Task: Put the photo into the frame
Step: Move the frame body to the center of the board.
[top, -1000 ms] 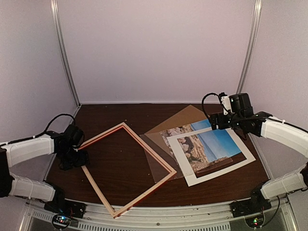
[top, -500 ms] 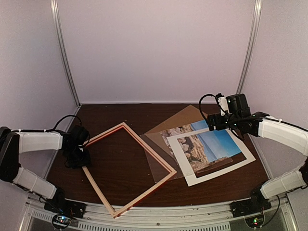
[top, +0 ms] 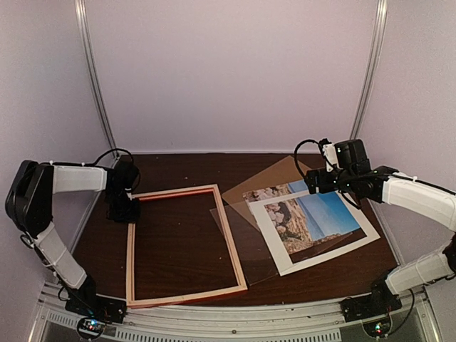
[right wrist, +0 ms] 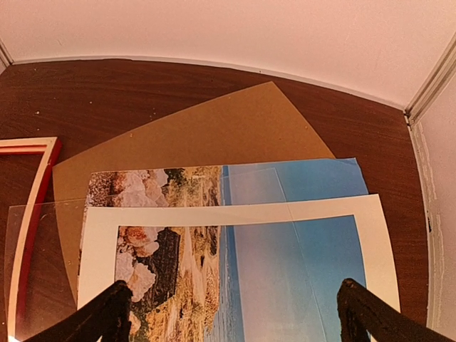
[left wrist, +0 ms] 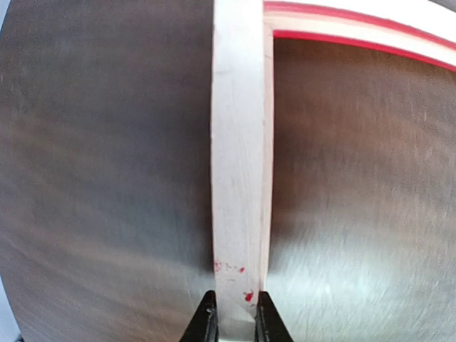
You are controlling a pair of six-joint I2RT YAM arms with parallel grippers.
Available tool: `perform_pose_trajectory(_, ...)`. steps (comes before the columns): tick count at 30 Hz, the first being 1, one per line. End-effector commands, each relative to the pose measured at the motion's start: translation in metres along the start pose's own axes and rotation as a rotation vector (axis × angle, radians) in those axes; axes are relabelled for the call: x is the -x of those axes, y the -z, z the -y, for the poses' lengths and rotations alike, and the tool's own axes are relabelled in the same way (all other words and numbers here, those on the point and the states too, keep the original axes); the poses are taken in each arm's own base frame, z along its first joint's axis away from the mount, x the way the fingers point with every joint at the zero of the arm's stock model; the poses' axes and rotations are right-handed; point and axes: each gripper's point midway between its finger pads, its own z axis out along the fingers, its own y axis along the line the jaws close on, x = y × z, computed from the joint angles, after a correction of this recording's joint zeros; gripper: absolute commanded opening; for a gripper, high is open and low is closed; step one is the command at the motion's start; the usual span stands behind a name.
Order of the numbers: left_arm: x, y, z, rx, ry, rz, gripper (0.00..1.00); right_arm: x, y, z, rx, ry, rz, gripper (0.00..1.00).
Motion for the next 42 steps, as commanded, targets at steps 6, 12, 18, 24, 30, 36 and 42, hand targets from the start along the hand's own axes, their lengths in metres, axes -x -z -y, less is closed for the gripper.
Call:
perform_pose_trajectory(6,0.059,-0.004,-0.010,0.073,-0.089,-0.009,0.14,-0.005,-0.003,-0.006,0.019,-0.025,-0.010,1.00)
perform_pose_trajectory(12,0.106,-0.021,-0.005,0.146,-0.225,-0.021,0.15,-0.010,-0.004,-0.005,0.004,-0.025,-0.045,1.00)
perform_pose_trajectory(18,0.133,-0.042,0.001,0.184,-0.345,-0.043,0.21,-0.024,-0.005,0.000,-0.023,-0.024,-0.097,1.00)
perform_pose_trajectory(24,0.131,-0.049,0.021,0.075,-0.359,-0.065,0.27,-0.036,-0.003,-0.004,0.008,-0.024,-0.135,1.00)
perform_pose_trajectory(30,0.108,-0.041,0.024,0.011,-0.278,-0.102,0.32,-0.049,-0.007,-0.009,0.026,-0.026,-0.182,1.00)
perform_pose_trajectory(36,0.104,-0.019,0.027,-0.024,-0.243,-0.068,0.38,-0.055,-0.011,-0.016,0.052,-0.029,-0.213,1.00)
perform_pose_trajectory(42,0.123,0.027,0.045,-0.054,-0.264,0.057,0.58,-0.070,-0.014,-0.017,0.049,-0.038,-0.273,1.00)
